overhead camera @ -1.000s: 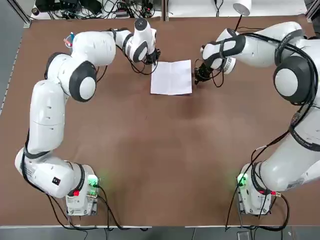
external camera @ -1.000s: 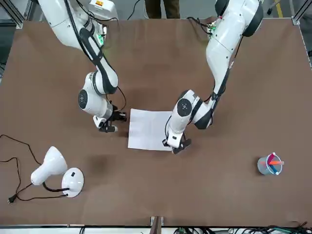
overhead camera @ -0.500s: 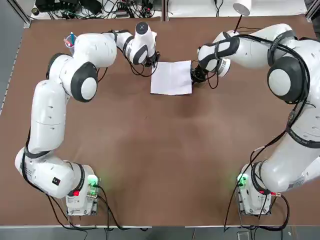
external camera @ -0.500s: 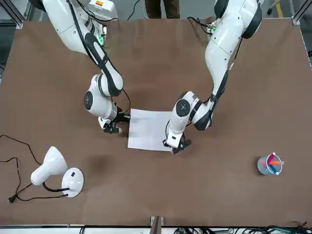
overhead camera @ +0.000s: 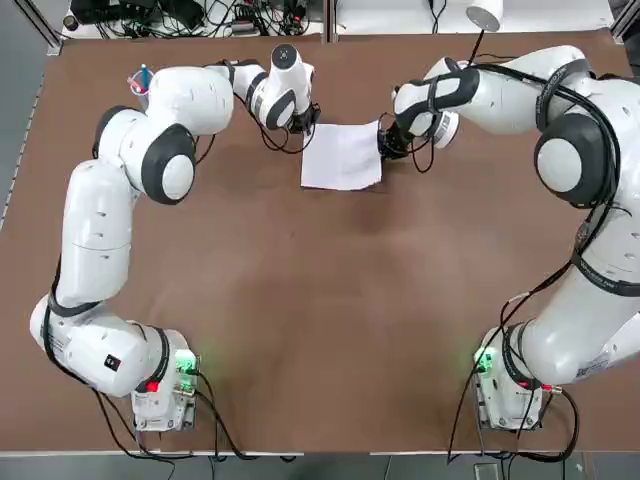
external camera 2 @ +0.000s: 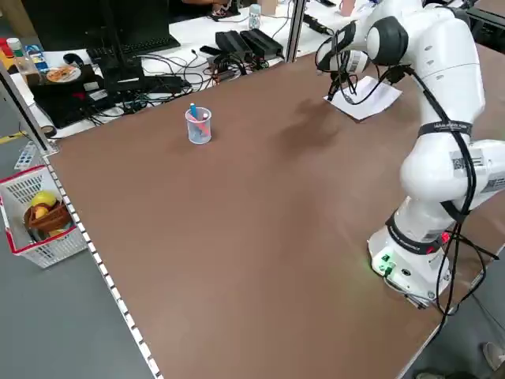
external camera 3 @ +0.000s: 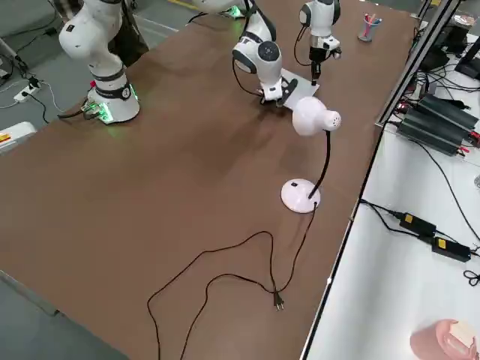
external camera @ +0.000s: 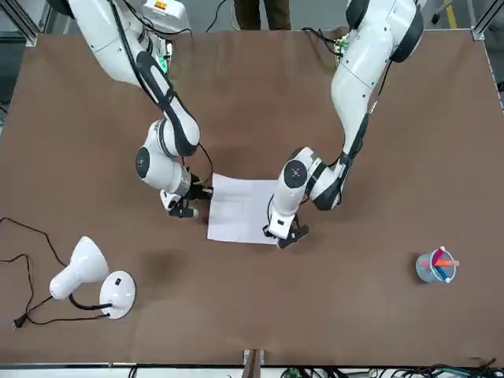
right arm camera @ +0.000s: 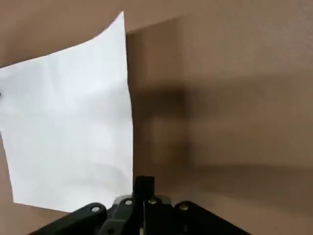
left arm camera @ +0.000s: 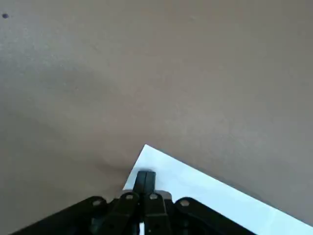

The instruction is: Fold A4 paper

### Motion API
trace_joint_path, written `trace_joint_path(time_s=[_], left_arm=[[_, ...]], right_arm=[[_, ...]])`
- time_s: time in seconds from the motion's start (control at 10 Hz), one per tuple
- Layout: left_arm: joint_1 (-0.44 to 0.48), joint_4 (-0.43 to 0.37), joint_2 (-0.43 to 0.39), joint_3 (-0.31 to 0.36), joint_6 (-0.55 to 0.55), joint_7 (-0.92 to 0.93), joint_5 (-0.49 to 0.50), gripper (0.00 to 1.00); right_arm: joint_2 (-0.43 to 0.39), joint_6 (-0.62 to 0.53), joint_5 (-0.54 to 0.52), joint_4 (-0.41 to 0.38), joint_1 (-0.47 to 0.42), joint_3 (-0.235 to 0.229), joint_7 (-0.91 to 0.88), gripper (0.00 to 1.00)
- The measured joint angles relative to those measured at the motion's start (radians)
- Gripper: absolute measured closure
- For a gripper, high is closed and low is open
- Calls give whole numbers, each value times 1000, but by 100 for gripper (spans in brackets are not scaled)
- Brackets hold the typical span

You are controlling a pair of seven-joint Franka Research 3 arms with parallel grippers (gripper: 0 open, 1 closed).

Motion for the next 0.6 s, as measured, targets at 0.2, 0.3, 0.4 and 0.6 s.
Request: trace_joint_path(time_s=[0.2, 0.3, 0.4, 0.6], left_arm=[[-1, 0, 0, 1, 0, 0, 0, 99], [-1, 0, 0, 1, 0, 0, 0, 99], [-1, 0, 0, 1, 0, 0, 0, 99], [-1, 0, 0, 1, 0, 0, 0, 99]], right_arm=[[-4, -1, 8, 7, 1, 24, 1, 99], [-11, -5, 8, 11, 1, 35, 5, 99], [-23, -20, 8, 15, 1, 42, 8, 99], [-48, -32, 8, 15, 1, 52, 13, 99]])
